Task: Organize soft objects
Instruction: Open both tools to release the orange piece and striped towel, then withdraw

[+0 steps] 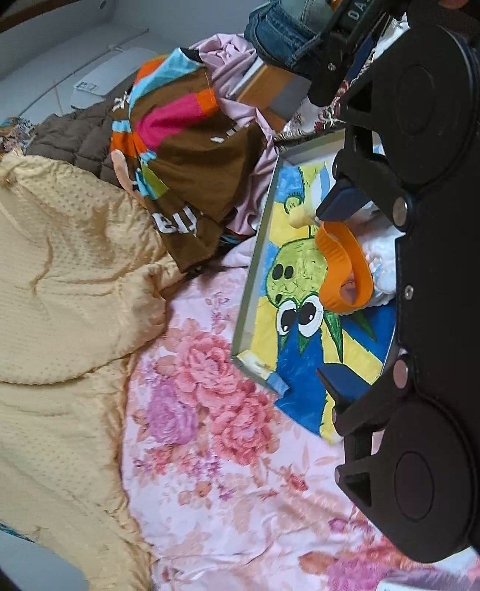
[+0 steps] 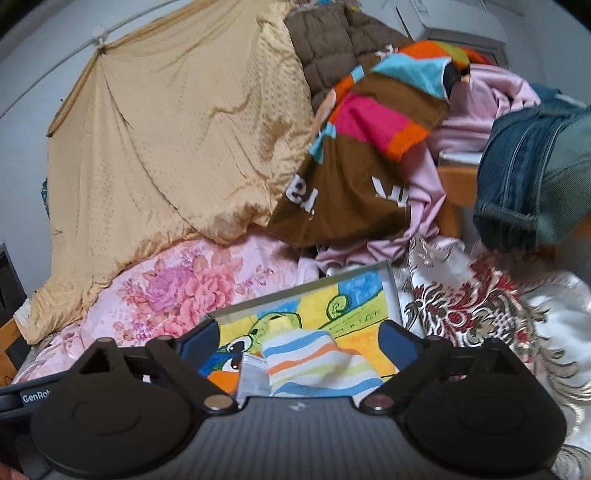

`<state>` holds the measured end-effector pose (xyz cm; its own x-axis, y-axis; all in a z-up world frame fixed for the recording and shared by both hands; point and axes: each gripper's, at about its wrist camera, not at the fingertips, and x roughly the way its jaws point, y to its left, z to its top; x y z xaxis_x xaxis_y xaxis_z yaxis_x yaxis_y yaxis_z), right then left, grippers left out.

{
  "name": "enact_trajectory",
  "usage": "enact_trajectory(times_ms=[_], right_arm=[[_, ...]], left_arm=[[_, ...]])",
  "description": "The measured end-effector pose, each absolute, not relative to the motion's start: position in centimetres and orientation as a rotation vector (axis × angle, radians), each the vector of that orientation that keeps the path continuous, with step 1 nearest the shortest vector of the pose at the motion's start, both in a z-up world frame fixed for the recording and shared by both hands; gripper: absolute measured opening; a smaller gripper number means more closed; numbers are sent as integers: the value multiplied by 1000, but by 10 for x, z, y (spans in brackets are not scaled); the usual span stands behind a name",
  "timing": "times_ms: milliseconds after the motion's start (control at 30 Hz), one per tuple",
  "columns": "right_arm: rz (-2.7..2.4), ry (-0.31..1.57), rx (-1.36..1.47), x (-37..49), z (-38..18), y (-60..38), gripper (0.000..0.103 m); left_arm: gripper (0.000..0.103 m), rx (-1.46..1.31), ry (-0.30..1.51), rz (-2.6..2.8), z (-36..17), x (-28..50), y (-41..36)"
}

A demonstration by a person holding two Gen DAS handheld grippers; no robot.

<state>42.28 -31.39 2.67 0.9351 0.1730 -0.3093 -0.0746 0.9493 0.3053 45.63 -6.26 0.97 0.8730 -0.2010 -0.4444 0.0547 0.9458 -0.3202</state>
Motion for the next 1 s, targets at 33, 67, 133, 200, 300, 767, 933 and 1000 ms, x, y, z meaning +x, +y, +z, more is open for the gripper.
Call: enact_trajectory(times_ms=[33,67,133,200,300,767,933,1000], right_arm=[[127,334,290,416,30,-314,99],[123,327,286,410,33,-313,101],[123,313,275,399,38,-312,103],[120,299,264,389,43,-311,103],[125,269,248,372,52,-306,103],[143,174,184,293,51,-286,103],[165,140,180,265,46,-281,103],[159,125,153,253,44,-276,103]], left_arm=[[88,-298,487,-140,14,450,-62],[89,-295,481,-143,17,445,-61],[91,-293,472,-149,23,433,-58],[93,-297,463,-157,30,420,-55],[97,-291,445,-168,38,403,-50],[102,-248,395,-202,56,331,-34],[102,-253,390,-213,51,308,-30],[102,-258,394,-224,48,299,-29]])
